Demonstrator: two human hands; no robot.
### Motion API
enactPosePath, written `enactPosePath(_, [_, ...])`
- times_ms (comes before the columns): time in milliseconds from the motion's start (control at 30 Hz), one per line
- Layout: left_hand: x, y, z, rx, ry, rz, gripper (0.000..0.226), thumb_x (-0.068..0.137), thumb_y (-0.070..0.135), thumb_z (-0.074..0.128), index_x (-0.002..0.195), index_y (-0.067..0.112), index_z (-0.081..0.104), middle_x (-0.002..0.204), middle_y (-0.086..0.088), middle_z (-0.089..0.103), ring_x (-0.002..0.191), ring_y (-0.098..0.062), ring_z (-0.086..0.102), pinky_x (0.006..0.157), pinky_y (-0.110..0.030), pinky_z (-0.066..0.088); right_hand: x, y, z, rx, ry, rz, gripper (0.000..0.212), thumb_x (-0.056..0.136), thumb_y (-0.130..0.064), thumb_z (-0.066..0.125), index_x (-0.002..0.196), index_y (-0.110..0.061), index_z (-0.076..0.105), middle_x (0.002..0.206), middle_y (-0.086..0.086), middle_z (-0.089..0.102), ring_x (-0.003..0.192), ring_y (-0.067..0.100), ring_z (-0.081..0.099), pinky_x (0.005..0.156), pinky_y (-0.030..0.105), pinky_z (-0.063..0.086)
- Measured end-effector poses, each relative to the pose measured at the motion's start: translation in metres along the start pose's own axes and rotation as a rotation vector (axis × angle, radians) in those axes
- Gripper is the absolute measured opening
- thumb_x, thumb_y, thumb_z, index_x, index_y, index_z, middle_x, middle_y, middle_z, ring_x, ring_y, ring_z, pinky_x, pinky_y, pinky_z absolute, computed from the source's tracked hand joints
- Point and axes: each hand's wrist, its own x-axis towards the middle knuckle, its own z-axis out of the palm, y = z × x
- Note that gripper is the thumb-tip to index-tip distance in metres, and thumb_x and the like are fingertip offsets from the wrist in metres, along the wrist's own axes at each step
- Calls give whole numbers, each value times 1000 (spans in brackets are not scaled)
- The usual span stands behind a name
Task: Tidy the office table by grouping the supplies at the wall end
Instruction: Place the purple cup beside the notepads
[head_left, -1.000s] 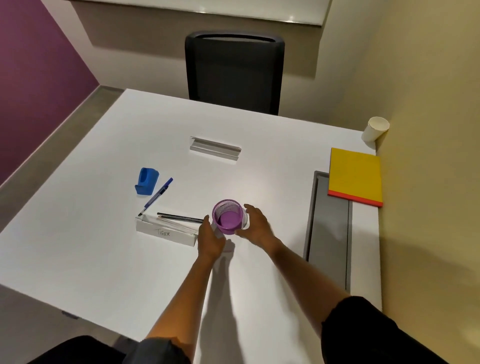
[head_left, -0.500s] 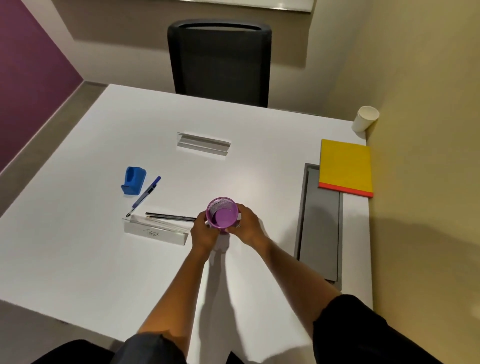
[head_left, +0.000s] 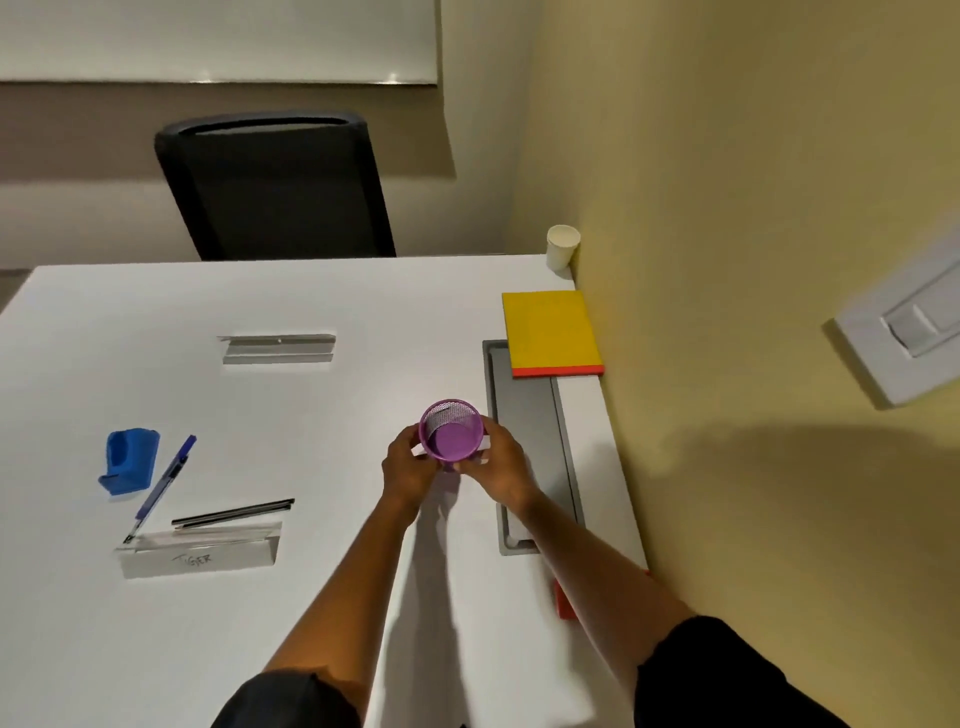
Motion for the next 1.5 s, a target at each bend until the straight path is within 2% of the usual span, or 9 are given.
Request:
enactPosePath(133, [7, 18, 44, -28, -100, 41, 65, 66, -9, 75, 126, 11, 59, 123, -6, 63, 109, -22, 58, 89, -34, 50, 4, 18, -35, 34, 118, 22, 72, 71, -14, 83, 135, -12, 48, 128, 7, 59, 114, 26, 60, 84, 22, 55])
enactPosePath(267, [16, 30, 85, -46, -161, 37, 61, 73, -3, 75, 129, 14, 57, 127, -5, 62, 117, -22, 57, 100, -42, 49, 10, 38, -68, 30, 239, 40, 71, 72, -11, 82, 135, -6, 48, 126, 9, 61, 114, 23, 59, 78, 2, 46])
enactPosePath(433, [27, 42, 127, -56, -249, 56, 61, 74, -4, 74, 130, 12, 55, 126, -2, 59, 114, -19, 54, 97, -38, 47, 23, 62, -94, 56, 329, 127, 71, 73, -21, 82, 136, -10, 48, 120, -1, 61, 103, 10, 55, 69, -3, 42])
enactPosePath(600, [41, 49, 153, -24, -328, 51, 64, 74, -7, 73, 132, 12, 54, 127, -1, 57, 112, -15, 50, 93, -33, 47, 36, 83, -108, 281, 371, 275, 62, 77, -11, 78, 132, -14, 50, 121, 10, 63, 97, 18, 62, 83, 31, 55])
enactPosePath(767, [53, 52, 174, -1, -390, 61, 65, 75, -5, 73, 134, 13, 52, 129, -3, 57, 111, -15, 52, 89, -29, 48, 49, 92, -112, 262, 476, 241, 56, 77, -7, 77, 128, -8, 54, 114, 4, 64, 103, 21, 64, 77, 19, 55])
enactPosePath(900, [58, 48, 185, -41, -389, 52, 61, 77, -3, 72, 132, 16, 53, 113, 5, 62, 88, -8, 62, 70, -26, 55, 59, 106, -108, 188, 528, 257, 65, 75, -15, 80, 134, -14, 51, 126, 5, 64, 113, 21, 62, 92, 35, 55])
enactPosePath(1033, [65, 42, 192, -58, -409, 25, 65, 75, -11, 68, 133, 16, 52, 121, -1, 60, 98, -13, 61, 73, -22, 57, 68, 113, -106, 232, 535, 295, 67, 78, -11, 77, 137, -15, 48, 130, 6, 61, 116, 24, 60, 92, 44, 55])
enactPosePath(1200, [74, 40, 197, -34, -428, 30, 69, 75, -10, 68, 137, 15, 49, 127, -5, 58, 109, -21, 60, 78, -23, 57, 76, 116, -106, 213, 554, 286, 68, 81, -9, 74, 141, -13, 42, 134, 8, 57, 118, 24, 58, 95, 42, 53])
enactPosePath(1500, [70, 40, 199, 11, -503, 79, 73, 81, -9, 64, 142, 21, 36, 122, 8, 51, 106, -7, 54, 74, -11, 51, 78, 113, -104, 195, 603, 311, 67, 82, -6, 72, 141, -10, 42, 134, 8, 56, 120, 23, 56, 94, 30, 49])
